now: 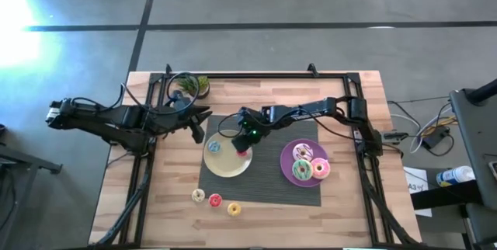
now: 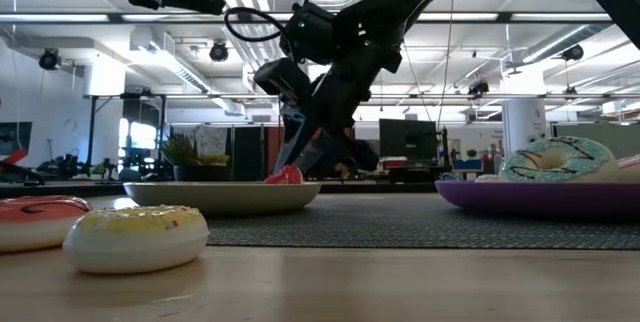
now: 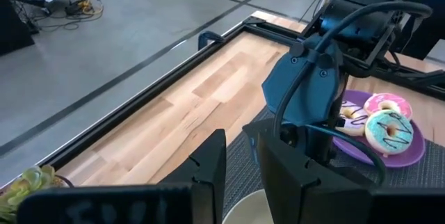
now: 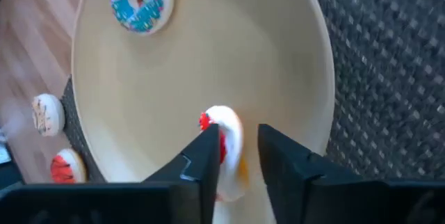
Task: Pick & Place donuts
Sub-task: Put the small red donut on the white plate, then put the small white donut on the white plate
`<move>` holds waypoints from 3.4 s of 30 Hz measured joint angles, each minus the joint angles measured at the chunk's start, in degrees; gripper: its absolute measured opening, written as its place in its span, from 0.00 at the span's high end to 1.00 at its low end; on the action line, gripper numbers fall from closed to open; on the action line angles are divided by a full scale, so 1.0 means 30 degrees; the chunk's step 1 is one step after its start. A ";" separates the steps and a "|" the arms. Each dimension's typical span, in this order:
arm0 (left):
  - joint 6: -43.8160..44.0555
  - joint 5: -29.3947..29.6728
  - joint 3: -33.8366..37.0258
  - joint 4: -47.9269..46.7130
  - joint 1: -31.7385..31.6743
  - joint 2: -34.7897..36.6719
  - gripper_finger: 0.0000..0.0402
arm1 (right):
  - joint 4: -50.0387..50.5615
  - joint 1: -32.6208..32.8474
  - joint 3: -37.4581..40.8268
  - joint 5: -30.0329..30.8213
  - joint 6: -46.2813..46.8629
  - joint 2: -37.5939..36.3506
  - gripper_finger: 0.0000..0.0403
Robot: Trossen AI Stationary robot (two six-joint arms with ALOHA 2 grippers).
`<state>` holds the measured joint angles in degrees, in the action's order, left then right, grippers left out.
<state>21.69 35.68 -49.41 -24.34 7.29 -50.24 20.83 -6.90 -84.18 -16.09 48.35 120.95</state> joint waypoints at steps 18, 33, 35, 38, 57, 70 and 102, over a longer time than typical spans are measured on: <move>0.3362 -0.2029 0.0000 -0.5174 0.0388 0.0080 0.85 | 0.3618 0.0159 -0.1958 0.5159 -0.6656 -0.1108 0.56; 1.3171 -0.4741 0.4243 -0.5671 0.5935 -0.1433 0.85 | 0.7547 0.2652 -0.1393 1.2370 -0.7362 -0.6575 0.58; 1.4158 -0.4765 0.4795 -0.4504 0.6492 -0.1861 0.85 | 0.7654 0.2788 -0.1162 1.2435 -0.7329 -0.7126 0.58; 1.5663 -0.5207 0.5275 -0.3003 0.7103 -0.2589 0.85 | 0.8057 0.2869 -0.1009 1.2438 -0.7318 -0.7512 0.58; 2.1349 -1.0466 0.2551 -0.2868 0.8553 -0.9098 0.69 | 1.0413 0.6346 -0.0812 1.2536 -0.8683 -0.8028 0.60; 2.1692 -1.3035 0.1858 -0.3869 0.8782 -1.0389 0.62 | 1.0316 0.7482 0.0798 1.3025 -0.8106 -0.9080 0.69; 1.9970 -1.3202 0.4277 0.1320 0.8983 -1.0367 0.87 | 0.8420 0.6907 0.1695 1.3397 -0.6094 -0.9154 0.75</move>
<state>81.60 -3.92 -36.58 -20.38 34.24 -81.34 46.09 13.82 -79.09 24.10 30.06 93.49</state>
